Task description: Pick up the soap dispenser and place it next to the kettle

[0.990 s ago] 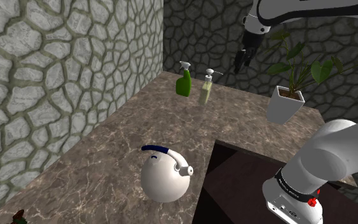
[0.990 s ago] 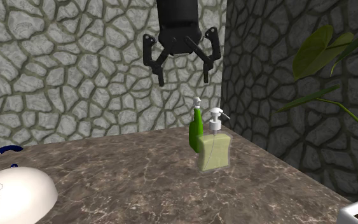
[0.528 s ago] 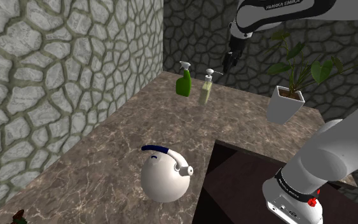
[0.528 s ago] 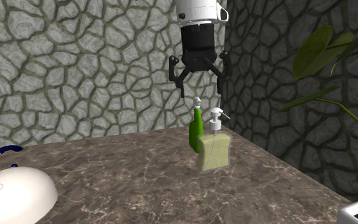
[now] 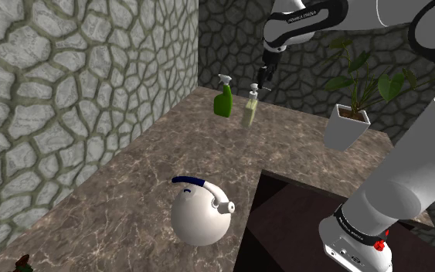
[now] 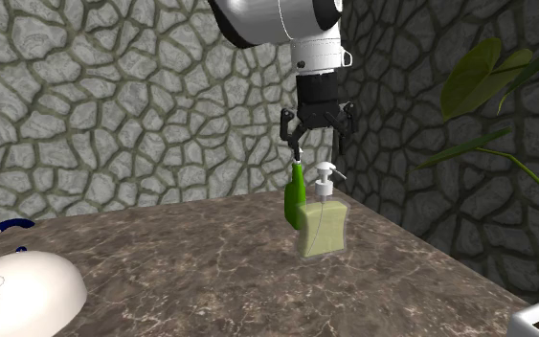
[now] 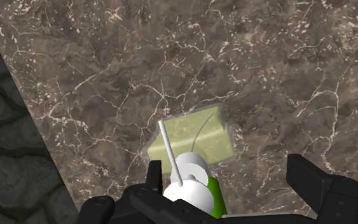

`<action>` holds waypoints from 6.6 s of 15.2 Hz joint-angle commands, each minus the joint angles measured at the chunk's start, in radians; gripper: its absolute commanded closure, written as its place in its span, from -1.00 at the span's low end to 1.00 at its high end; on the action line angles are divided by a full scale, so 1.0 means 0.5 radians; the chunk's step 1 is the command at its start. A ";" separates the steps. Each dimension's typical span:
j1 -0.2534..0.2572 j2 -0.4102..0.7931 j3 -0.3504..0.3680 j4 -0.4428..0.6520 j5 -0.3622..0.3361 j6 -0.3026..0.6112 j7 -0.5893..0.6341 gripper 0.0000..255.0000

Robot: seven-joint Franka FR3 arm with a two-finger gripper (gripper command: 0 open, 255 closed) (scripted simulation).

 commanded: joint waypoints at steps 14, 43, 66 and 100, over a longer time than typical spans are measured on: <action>-0.047 0.422 -0.004 0.220 0.100 0.212 -0.146 -1.00; -0.042 0.325 -0.009 0.473 0.084 -0.135 -0.151 1.00; -0.057 0.361 -0.016 1.142 0.100 -0.768 -0.189 1.00; 0.287 -0.115 0.152 1.148 -0.057 -1.278 0.270 1.00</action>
